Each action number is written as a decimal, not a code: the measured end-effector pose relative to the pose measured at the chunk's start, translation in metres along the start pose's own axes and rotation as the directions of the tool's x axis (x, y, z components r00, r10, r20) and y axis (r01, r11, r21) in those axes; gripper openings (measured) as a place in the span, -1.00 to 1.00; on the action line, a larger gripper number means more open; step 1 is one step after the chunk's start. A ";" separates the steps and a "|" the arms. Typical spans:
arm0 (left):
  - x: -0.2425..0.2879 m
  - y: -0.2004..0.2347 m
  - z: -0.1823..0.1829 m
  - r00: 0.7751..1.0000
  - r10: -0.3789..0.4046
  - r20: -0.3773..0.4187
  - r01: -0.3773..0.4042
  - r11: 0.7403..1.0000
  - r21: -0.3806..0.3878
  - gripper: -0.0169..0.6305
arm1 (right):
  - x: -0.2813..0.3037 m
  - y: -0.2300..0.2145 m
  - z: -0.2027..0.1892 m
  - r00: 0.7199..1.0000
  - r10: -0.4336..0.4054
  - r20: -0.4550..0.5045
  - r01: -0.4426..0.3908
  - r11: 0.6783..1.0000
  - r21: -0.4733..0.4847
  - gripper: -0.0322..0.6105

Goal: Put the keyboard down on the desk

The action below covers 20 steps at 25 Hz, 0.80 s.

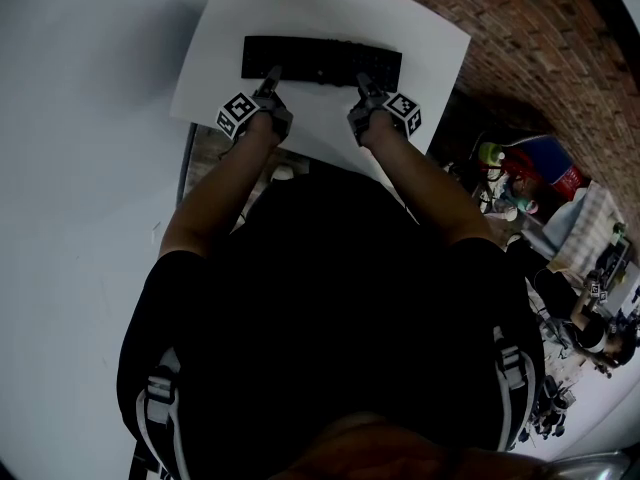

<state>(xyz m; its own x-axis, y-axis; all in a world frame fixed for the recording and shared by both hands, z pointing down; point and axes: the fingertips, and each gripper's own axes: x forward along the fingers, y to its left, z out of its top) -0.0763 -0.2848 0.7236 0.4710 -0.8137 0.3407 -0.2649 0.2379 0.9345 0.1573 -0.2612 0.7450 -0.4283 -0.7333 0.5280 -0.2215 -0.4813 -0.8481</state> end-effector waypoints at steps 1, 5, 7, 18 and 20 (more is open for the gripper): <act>-0.001 -0.001 0.001 1.000 -0.002 -0.001 0.002 1.000 0.005 -0.06 | -0.001 0.002 0.000 1.000 0.002 0.001 -0.002 1.000 -0.002 -0.10; -0.004 -0.011 0.005 1.000 -0.021 0.000 0.021 0.999 0.039 -0.06 | -0.005 0.007 0.000 1.000 0.012 0.004 -0.012 1.000 -0.014 -0.10; -0.007 -0.017 0.009 0.999 -0.033 -0.001 0.033 0.997 0.066 -0.06 | -0.006 0.010 -0.001 1.000 0.016 0.005 -0.016 1.000 -0.025 -0.10; -0.032 -0.040 0.025 0.996 -0.086 0.002 0.083 0.974 0.211 -0.06 | -0.021 0.032 -0.015 0.998 0.056 -0.006 -0.056 0.982 -0.183 -0.24; -0.036 -0.049 0.024 0.995 -0.096 -0.015 0.096 0.962 0.256 -0.08 | -0.026 0.038 -0.015 0.998 0.062 -0.007 -0.062 0.974 -0.217 -0.32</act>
<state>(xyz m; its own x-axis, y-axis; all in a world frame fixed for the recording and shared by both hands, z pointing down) -0.1003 -0.2799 0.6630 0.5068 -0.8246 0.2512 -0.4247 0.0147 0.9052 0.1471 -0.2534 0.6983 -0.4473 -0.7582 0.4743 -0.3793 -0.3194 -0.8684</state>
